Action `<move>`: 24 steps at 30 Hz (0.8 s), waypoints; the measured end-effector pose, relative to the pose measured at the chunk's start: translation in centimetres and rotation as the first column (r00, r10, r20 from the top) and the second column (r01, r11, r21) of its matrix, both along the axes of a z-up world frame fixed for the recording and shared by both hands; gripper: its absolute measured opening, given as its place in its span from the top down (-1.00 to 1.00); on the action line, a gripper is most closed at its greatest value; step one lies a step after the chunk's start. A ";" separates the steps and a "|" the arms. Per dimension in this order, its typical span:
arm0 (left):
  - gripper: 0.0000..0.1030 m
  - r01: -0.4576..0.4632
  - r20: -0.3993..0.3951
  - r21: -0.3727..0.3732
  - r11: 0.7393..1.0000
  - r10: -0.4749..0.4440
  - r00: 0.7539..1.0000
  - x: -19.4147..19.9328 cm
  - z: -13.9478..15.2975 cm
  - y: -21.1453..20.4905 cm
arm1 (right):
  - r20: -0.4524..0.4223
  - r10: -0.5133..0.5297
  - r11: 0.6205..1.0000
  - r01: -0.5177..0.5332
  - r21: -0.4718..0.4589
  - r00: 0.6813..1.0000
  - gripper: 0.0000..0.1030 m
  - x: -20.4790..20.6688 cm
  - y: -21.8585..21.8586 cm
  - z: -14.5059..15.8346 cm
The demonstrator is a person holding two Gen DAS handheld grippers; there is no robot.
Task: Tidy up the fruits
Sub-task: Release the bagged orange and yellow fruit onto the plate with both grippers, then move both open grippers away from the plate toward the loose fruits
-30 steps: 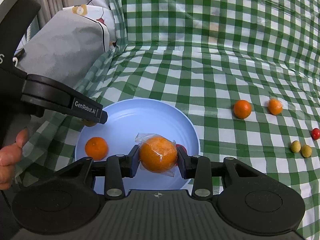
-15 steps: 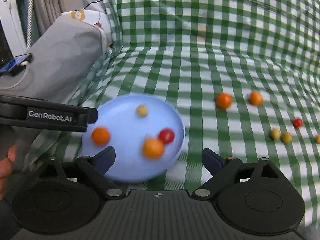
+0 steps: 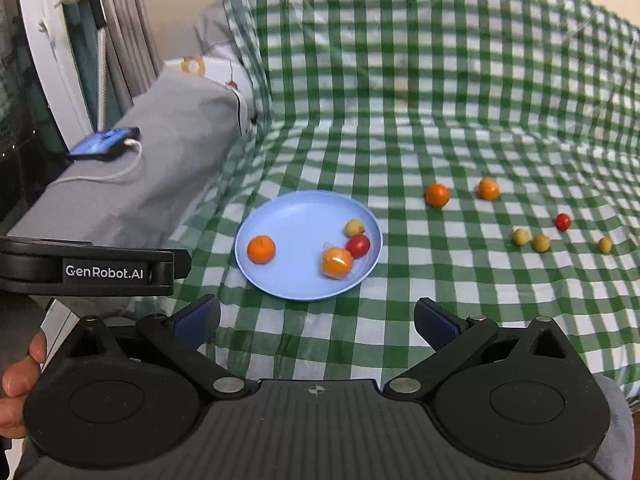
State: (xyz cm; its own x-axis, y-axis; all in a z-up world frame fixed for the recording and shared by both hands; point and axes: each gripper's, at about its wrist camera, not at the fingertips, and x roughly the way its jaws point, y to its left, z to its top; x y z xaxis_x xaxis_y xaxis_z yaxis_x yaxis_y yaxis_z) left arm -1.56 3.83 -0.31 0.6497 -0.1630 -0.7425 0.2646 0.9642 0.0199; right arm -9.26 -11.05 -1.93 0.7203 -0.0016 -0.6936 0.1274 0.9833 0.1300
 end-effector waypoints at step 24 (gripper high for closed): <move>-0.99 0.026 0.075 0.029 0.999 -0.029 0.997 -5.4 3.1 -0.9 | 0.159 -0.055 0.998 0.055 0.003 0.986 -0.99 -6.7 -1.0 3.3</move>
